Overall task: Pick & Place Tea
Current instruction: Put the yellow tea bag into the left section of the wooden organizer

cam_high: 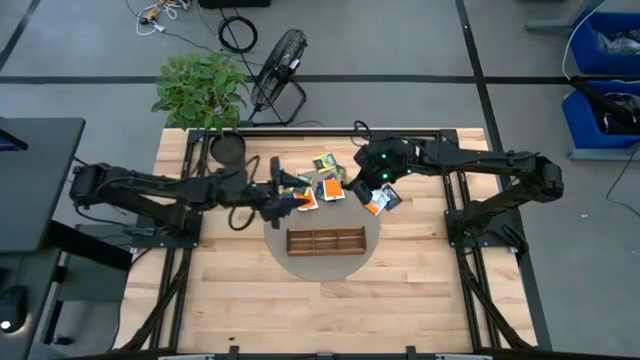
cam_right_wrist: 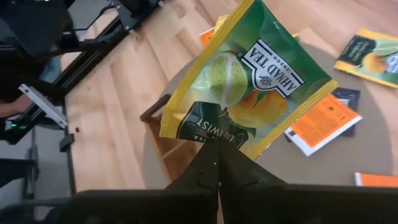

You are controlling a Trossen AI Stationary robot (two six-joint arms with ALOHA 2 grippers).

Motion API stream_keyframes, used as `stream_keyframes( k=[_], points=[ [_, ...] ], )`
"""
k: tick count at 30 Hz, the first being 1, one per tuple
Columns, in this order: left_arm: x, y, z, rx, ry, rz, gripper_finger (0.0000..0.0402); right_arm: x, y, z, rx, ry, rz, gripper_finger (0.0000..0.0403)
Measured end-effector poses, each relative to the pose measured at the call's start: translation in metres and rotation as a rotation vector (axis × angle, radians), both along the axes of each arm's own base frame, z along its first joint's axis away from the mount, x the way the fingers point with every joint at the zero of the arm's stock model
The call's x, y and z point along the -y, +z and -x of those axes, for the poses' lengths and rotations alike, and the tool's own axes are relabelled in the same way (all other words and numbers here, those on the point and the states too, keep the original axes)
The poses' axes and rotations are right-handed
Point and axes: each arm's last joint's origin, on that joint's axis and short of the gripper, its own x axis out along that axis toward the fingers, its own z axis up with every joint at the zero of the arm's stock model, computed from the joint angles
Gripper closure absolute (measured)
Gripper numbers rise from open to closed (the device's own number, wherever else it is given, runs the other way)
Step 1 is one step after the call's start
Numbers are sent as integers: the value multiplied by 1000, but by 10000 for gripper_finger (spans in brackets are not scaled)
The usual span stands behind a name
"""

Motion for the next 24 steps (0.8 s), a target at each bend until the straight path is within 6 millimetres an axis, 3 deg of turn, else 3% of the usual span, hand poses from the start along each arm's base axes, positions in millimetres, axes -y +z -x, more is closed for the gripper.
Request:
stream_keyframes(
  k=[13, 24],
  points=[
    [-1, -8, -52, -160, -13, -298, 168, -10, 1, -3, 16, 28, -32, 403],
    [-3, 0, -74, -237, -16, -360, 168, -12, 2, -4, 18, 22, -36, 403]
  ],
)
